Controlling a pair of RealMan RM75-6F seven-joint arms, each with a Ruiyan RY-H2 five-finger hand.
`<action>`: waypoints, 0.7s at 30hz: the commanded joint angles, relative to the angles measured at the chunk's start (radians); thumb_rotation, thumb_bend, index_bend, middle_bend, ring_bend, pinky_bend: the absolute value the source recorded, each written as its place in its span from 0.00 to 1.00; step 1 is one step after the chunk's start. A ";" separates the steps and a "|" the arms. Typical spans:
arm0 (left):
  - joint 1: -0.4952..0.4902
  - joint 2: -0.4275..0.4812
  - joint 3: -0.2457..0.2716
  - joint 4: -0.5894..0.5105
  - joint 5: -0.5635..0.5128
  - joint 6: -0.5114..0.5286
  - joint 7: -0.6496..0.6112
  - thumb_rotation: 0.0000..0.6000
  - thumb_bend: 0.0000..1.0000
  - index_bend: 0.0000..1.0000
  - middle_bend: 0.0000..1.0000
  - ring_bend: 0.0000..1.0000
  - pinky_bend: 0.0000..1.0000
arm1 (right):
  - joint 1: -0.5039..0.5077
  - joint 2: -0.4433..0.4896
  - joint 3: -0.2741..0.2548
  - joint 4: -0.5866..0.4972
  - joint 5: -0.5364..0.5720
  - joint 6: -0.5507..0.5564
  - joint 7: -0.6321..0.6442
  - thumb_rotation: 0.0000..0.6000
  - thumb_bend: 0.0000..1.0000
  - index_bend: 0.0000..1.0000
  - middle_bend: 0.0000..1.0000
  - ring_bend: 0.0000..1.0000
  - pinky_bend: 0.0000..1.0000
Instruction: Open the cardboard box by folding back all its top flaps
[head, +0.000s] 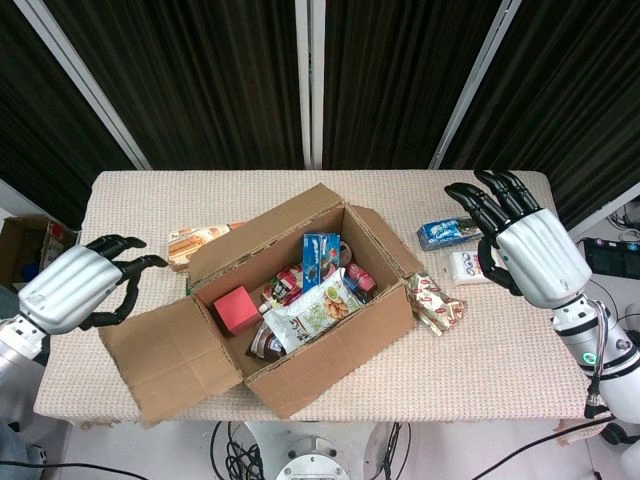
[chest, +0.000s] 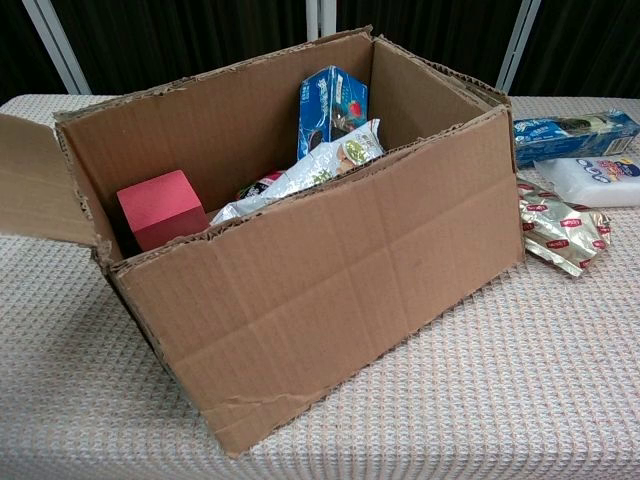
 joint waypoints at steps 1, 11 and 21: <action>0.017 0.001 0.001 0.006 -0.004 0.015 0.002 0.80 0.61 0.23 0.56 0.19 0.24 | -0.008 -0.004 -0.009 -0.001 -0.007 0.003 -0.005 1.00 0.78 0.00 0.12 0.00 0.00; 0.296 -0.306 0.058 0.078 -0.183 0.328 0.419 0.82 0.08 0.17 0.20 0.15 0.27 | -0.279 -0.176 -0.226 0.155 -0.175 0.243 -0.234 1.00 0.61 0.00 0.03 0.00 0.00; 0.474 -0.625 0.122 0.360 -0.167 0.517 0.436 0.71 0.08 0.07 0.09 0.10 0.22 | -0.467 -0.449 -0.307 0.428 -0.079 0.369 -0.250 1.00 0.52 0.00 0.00 0.00 0.00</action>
